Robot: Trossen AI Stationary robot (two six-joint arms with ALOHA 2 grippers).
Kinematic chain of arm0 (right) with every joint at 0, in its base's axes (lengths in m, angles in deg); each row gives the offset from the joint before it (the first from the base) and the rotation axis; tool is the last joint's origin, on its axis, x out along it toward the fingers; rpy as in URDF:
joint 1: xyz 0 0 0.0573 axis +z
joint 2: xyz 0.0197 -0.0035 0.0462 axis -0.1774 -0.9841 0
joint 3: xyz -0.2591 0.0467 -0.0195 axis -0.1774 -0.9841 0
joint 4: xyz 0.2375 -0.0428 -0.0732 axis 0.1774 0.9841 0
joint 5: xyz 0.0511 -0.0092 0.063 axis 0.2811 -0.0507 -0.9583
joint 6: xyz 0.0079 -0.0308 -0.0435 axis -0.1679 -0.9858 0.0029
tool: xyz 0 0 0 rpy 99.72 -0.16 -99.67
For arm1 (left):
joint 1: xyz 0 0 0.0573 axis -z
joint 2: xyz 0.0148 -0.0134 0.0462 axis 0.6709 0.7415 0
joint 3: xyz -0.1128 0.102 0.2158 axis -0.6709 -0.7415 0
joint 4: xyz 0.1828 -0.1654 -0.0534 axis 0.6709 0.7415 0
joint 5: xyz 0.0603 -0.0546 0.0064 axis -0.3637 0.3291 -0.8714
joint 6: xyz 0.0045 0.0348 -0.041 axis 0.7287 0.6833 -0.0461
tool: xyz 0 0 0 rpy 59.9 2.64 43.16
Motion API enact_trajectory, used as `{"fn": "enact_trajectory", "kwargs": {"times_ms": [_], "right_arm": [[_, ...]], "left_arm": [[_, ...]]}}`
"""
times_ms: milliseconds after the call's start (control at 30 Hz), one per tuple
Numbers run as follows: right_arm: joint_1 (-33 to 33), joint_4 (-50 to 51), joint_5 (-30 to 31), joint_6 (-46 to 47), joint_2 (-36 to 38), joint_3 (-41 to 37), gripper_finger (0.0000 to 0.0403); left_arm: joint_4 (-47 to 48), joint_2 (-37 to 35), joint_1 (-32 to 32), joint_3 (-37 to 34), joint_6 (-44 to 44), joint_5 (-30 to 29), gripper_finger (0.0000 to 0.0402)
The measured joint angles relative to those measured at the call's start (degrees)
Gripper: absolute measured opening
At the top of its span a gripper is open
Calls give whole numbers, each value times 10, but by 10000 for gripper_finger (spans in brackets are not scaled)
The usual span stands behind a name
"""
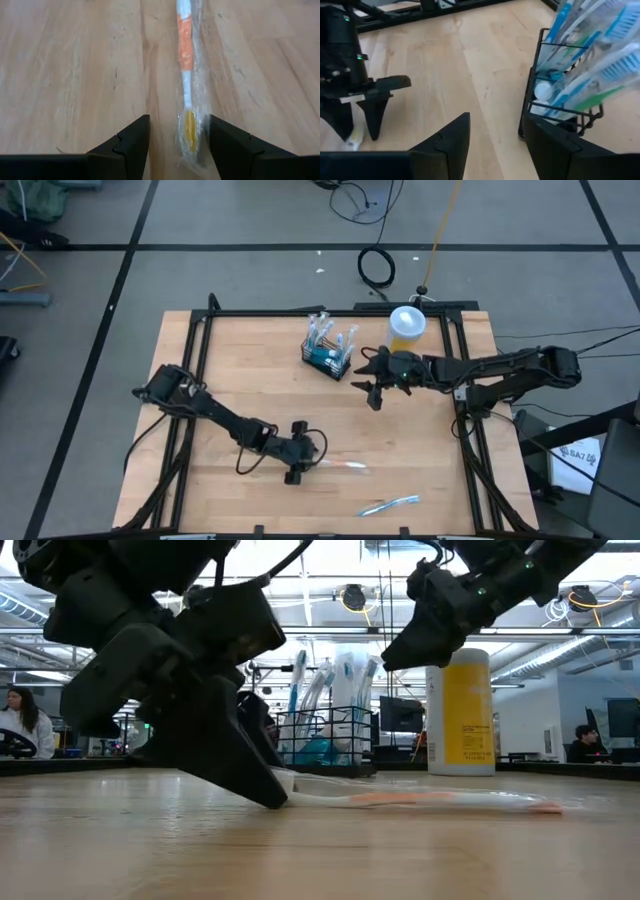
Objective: Pick & Place toothbrushing station
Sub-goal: Put the orange toothbrush into the black organizer
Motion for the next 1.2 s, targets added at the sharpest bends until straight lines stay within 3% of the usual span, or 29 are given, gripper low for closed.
{"fn": "enact_trajectory", "kwargs": {"times_ms": [167, 433, 567, 700, 833, 1000, 1200], "right_arm": [[9, -24, 0, -14, 0, 0, 172], [9, -32, 0, -38, 0, 0, 171], [9, -27, -28, -49, 0, 0, 171], [12, -27, -71, -49, 0, 0, 171], [23, -53, -73, -65, -15, -1, 171], [40, -119, -74, -123, -58, -1, 171], [41, -144, -85, -124, -88, 0, 180]], "left_arm": [[-1, 1, 0, 0, 26, 2, 176], [-1, -1, -1, 0, 39, 29, 76], [-8, -6, -4, 0, 57, 29, 46], [-6, -20, -14, 1, 96, 21, 53], [8, -49, -26, 1, 138, 2, 77], [65, -112, -48, 1, 188, -8, 65], [144, -193, -61, 1, 277, -95, 45]]}}
